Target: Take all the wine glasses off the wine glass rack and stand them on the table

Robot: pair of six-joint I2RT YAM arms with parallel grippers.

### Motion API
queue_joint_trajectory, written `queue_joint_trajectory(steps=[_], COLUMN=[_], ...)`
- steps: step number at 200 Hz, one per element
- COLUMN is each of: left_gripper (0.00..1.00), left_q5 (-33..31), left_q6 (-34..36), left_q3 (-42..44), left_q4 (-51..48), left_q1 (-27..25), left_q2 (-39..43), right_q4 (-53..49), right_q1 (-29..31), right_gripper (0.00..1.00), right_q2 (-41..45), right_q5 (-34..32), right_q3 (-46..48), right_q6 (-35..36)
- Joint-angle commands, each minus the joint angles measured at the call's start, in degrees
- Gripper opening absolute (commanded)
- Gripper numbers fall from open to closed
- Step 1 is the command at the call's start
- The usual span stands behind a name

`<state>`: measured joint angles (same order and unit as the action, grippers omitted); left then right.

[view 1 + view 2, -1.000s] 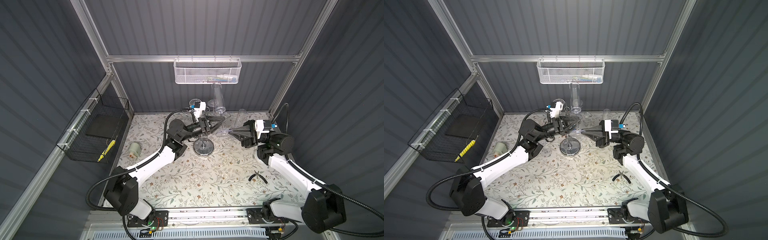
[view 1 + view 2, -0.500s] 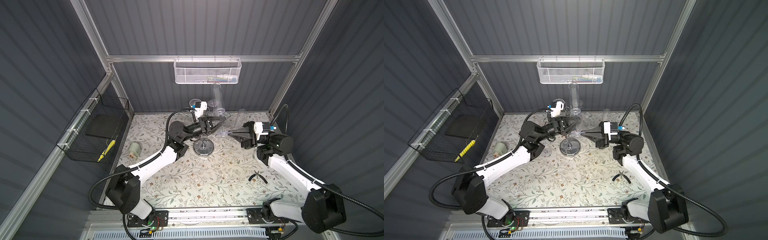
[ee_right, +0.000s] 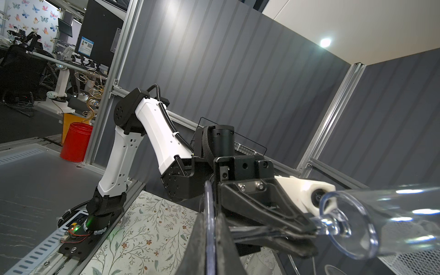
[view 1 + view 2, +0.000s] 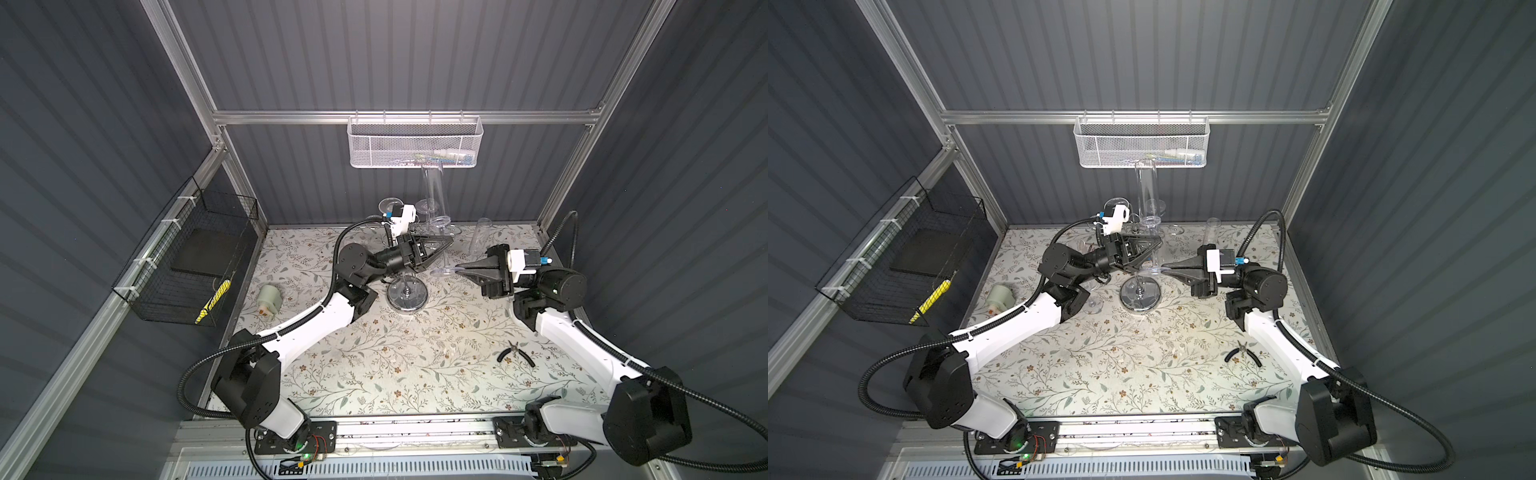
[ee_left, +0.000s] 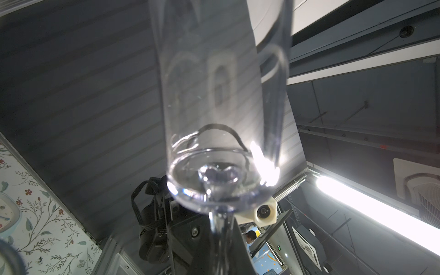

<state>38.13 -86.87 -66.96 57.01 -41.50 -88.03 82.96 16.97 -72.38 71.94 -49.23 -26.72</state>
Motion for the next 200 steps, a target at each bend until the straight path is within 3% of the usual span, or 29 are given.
queue_joint_trajectory(steps=[1,4,5,6,8,11,44,65,96,115,133,168,183,200], left_gripper=[0.00,0.00,0.00,0.00,0.00,0.00,0.00,0.00,0.00,0.00,0.00,0.00,0.00,0.00], left_q5=[0.9,0.9,0.9,0.9,0.9,0.9,0.2,0.6,-0.8,-4.9,-9.3,-20.0,-24.3,-27.9], left_q6=[1.8,1.8,1.8,1.9,2.0,1.9,4.4,10.3,29.2,42.2,52.9,70.6,76.6,82.3], left_q3=[-0.2,-0.2,-0.2,-0.2,-0.2,-0.2,-0.6,-1.8,-5.7,-8.5,-11.3,-13.5,-13.5,-16.0], left_q4=[5.1,5.2,5.3,5.3,5.4,5.5,4.9,-1.4,-22.8,-37.5,-48.7,-62.3,-65.8,-69.5], left_q1=[-0.3,-0.3,-0.3,-0.3,-0.3,-0.3,-0.3,-0.3,-0.3,-0.3,-0.3,-0.3,-0.3,-0.3], left_q2=[-0.4,-0.4,-0.4,-0.4,-0.4,-0.4,0.8,2.8,8.9,13.1,16.0,20.8,22.0,22.4], right_q4=[0.4,0.4,0.4,0.4,0.4,0.5,-0.7,-2.2,-6.6,-14.6,-27.3,-58.1,-56.9,-45.4], right_q1=[0.3,0.3,0.3,0.3,0.3,0.3,0.3,0.3,0.3,0.3,0.3,1.2,2.2,5.2], right_gripper=[0.39,0.58,0.76,0.87,0.96,0.99,0.99,0.99,0.99,0.99,0.99,0.99,0.99,0.99], right_q2=[0.6,0.7,0.7,0.7,0.8,0.9,2.1,3.3,6.8,10.9,14.2,15.4,14.9,15.7], right_q5=[-1.5,-1.7,-1.8,-1.8,-1.9,-2.0,-5.6,-8.3,-13.5,-22.7,-32.6,-34.6,-36.5,-38.8], right_q3=[0.1,0.1,0.1,0.1,0.1,0.2,0.6,0.6,1.8,2.0,0.3,-12.9,-13.7,-9.1], right_q6=[-0.9,-0.9,-0.9,-0.9,-0.9,-0.9,-1.3,-1.4,2.9,2.7,-3.4,-4.8,-6.6,-2.2])
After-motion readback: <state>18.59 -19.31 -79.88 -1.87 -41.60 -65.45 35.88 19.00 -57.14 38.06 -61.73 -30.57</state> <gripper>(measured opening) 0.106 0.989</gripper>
